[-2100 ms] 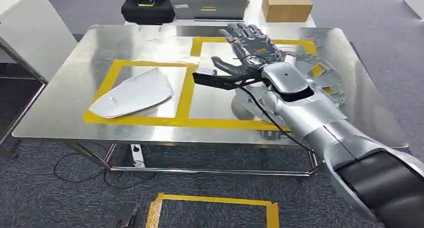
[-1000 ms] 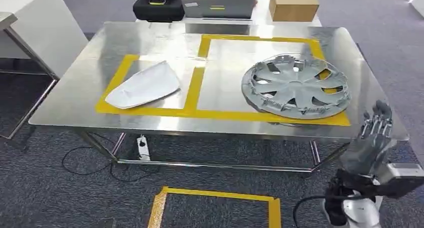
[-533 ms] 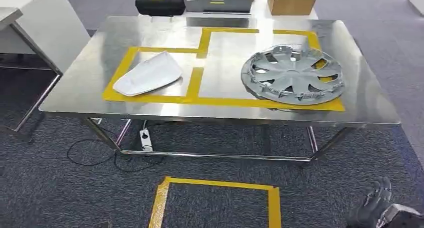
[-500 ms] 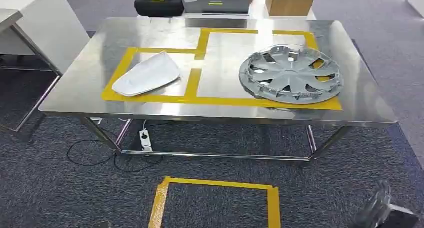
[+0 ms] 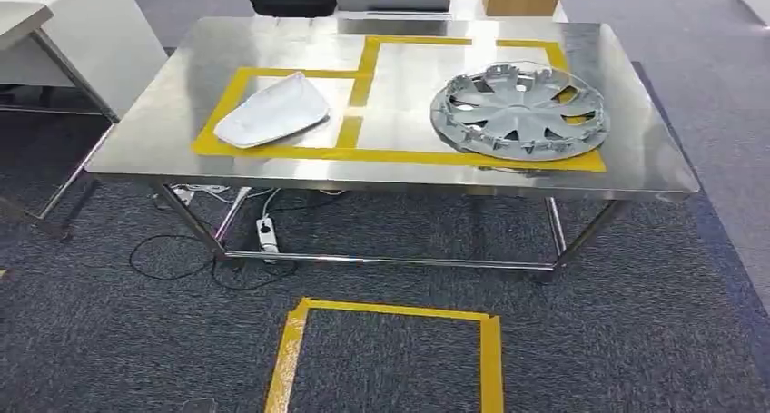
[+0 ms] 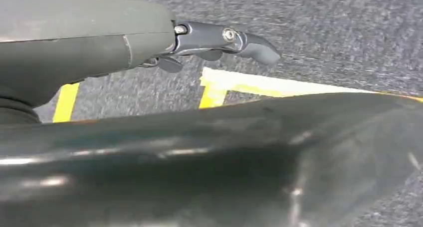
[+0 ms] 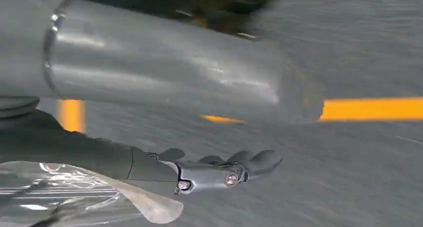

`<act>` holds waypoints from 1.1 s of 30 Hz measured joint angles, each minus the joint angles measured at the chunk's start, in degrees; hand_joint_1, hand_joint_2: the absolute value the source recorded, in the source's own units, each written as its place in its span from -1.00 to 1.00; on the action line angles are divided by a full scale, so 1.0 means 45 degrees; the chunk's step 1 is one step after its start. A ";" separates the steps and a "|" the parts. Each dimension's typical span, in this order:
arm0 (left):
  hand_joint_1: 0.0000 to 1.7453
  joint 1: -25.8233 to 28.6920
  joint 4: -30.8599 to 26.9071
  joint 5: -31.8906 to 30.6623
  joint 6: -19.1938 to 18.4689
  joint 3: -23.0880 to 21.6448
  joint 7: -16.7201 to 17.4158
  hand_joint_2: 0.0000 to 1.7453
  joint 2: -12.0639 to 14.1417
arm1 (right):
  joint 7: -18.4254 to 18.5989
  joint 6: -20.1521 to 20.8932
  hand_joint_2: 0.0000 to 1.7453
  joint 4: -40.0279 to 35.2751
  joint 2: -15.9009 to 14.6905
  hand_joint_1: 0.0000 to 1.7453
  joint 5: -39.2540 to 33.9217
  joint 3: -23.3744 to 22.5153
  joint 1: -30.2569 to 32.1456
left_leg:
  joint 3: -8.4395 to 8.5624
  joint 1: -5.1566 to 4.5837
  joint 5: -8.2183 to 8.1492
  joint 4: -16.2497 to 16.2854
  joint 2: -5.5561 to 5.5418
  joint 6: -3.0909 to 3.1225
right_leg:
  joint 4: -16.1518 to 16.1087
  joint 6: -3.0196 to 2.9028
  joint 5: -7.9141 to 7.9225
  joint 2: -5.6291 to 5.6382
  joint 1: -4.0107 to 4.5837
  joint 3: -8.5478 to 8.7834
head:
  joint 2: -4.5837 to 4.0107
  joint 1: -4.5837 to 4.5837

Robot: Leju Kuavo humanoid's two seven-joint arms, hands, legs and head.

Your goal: Take the parts from the cabinet and place them on the table.

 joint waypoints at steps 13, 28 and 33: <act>-1.00 -0.0222 0.0267 -0.1666 -0.0044 -0.0491 0.0636 -1.00 0.0306 | 0.2277 0.0291 -1.00 0.3000 -0.0816 -1.00 0.2614 -0.0621 -0.0962 | -0.2586 0.0034 0.1900 0.0414 -0.0076 -0.0016 | -0.0320 0.0256 -0.1931 0.0889 -0.0156 0.2911 | 0.0005 0.0107; -1.00 -0.0277 0.0583 -0.2666 0.0204 -0.1380 0.0811 -1.00 0.0675 | 0.3272 0.0185 -1.00 0.4248 -0.1141 -1.00 0.5371 0.1138 -0.1196 | -0.0984 0.0087 0.0806 0.0588 0.0794 -0.0262 | -0.0479 -0.0199 -0.1664 -0.1068 -0.0018 0.2024 | 0.0000 -0.0058; -1.00 -0.0236 0.0656 -0.2584 0.0204 -0.1394 0.0807 -1.00 0.0733 | 0.3268 0.0321 -1.00 0.4369 -0.1146 -1.00 0.5255 0.1200 -0.1343 | -0.1209 0.0127 0.0978 0.0259 0.0417 0.0147 | -0.0366 0.0164 -0.1805 -0.1198 -0.0028 0.1940 | 0.0000 -0.0102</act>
